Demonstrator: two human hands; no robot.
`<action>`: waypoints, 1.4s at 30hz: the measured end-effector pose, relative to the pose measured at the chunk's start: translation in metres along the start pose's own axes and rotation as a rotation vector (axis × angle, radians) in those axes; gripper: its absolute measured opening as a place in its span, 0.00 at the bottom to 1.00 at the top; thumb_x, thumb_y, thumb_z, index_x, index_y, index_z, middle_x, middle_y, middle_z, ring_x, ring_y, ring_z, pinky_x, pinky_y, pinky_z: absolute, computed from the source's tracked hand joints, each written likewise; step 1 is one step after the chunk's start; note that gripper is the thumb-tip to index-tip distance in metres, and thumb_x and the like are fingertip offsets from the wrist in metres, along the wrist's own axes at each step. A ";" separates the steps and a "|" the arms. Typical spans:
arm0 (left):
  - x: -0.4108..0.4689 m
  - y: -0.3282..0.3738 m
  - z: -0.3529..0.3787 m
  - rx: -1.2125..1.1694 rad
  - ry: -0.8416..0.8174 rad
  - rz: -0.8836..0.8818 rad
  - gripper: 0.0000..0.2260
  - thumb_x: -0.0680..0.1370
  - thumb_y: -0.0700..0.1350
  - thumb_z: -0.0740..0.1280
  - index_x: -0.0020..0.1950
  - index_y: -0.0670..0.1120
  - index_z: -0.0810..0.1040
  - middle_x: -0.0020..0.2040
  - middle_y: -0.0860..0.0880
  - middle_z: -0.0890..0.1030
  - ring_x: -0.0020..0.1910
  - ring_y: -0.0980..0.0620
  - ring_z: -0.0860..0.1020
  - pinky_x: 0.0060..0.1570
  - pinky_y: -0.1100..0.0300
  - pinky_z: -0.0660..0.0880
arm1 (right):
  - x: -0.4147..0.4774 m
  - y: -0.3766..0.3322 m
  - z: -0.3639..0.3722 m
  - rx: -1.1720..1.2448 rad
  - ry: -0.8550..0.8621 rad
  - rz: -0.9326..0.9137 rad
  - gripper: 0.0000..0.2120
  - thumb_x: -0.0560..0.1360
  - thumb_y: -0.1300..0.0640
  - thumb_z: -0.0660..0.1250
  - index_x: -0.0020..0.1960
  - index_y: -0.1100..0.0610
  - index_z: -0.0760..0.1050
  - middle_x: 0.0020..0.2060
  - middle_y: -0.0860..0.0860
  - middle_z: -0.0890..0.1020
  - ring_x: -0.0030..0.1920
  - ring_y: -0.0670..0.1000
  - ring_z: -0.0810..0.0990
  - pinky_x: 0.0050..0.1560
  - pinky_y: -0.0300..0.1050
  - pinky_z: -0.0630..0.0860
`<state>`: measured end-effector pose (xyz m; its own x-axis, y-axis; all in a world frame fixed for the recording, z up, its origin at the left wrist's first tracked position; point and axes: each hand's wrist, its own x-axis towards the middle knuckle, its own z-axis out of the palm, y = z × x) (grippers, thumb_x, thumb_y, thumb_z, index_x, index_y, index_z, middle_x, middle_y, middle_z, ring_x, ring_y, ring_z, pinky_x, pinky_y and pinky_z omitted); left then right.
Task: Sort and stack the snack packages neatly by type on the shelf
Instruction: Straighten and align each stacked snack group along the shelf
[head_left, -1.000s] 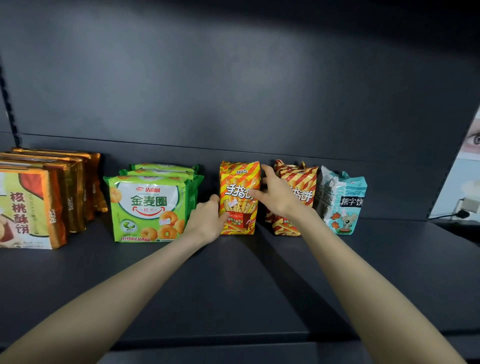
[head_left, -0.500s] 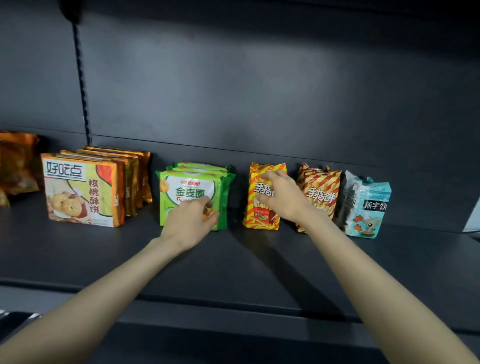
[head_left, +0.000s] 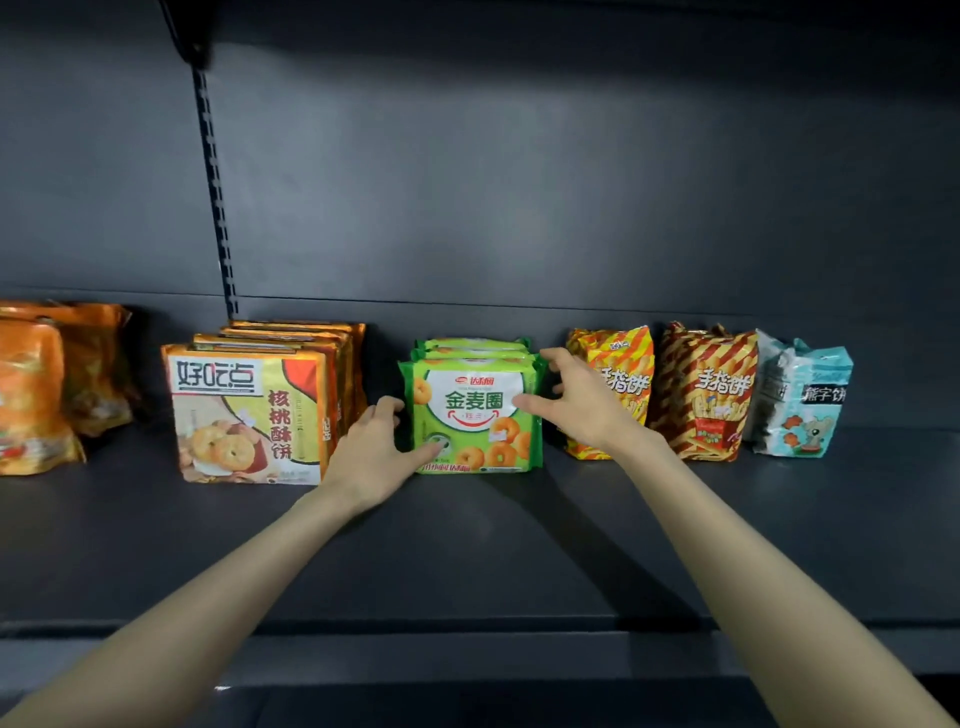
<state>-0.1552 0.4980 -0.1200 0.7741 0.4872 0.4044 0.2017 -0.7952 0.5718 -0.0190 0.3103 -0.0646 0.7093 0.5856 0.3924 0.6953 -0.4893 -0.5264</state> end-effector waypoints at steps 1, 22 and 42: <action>0.004 -0.004 0.000 -0.030 -0.027 -0.001 0.33 0.71 0.57 0.71 0.70 0.44 0.63 0.66 0.44 0.73 0.62 0.46 0.74 0.59 0.50 0.73 | 0.000 -0.001 0.004 0.019 0.006 0.019 0.34 0.72 0.49 0.71 0.72 0.57 0.61 0.64 0.56 0.72 0.62 0.56 0.74 0.60 0.52 0.73; 0.058 -0.025 0.024 -0.546 -0.281 -0.043 0.35 0.68 0.42 0.76 0.70 0.47 0.61 0.55 0.54 0.77 0.55 0.53 0.77 0.52 0.61 0.74 | 0.035 0.004 0.031 0.330 -0.089 0.163 0.45 0.69 0.52 0.75 0.76 0.54 0.51 0.56 0.48 0.79 0.53 0.49 0.81 0.57 0.49 0.78; 0.066 -0.036 0.033 -0.673 -0.361 -0.051 0.43 0.64 0.36 0.79 0.72 0.46 0.59 0.59 0.49 0.79 0.55 0.55 0.79 0.49 0.64 0.78 | 0.058 0.007 0.026 0.471 -0.217 0.210 0.55 0.66 0.61 0.77 0.77 0.51 0.42 0.54 0.43 0.74 0.49 0.41 0.78 0.41 0.33 0.78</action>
<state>-0.0917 0.5465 -0.1379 0.9451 0.2767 0.1738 -0.0773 -0.3273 0.9417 0.0238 0.3571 -0.0650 0.7520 0.6507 0.1047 0.3791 -0.2971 -0.8764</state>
